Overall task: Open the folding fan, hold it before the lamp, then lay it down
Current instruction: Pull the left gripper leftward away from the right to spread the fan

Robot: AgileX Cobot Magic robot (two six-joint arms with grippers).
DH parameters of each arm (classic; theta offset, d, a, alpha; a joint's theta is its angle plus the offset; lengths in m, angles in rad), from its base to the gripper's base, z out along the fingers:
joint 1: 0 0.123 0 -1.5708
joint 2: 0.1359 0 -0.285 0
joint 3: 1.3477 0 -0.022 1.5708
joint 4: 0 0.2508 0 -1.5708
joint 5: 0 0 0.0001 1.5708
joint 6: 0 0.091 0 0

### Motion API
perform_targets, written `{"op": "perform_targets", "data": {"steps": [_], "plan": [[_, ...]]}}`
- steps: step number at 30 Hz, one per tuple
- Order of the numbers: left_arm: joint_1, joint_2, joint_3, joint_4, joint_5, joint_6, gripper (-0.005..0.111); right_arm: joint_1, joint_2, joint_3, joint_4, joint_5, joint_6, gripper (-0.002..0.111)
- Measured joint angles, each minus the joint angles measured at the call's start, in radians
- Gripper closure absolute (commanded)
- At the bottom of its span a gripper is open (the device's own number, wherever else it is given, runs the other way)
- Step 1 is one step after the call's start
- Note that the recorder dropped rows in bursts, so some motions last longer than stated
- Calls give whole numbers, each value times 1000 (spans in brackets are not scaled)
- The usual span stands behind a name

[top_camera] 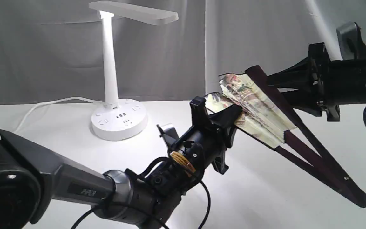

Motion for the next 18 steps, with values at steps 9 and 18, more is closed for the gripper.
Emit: {"op": "perform_targets", "data": {"steps": [9,18], "plan": [[16,0,0,5,0,0,107,6,107,0,119,33,-20,60],[18,0,0,5,0,0,107,32,111,0,159,35,-44,66]]}}
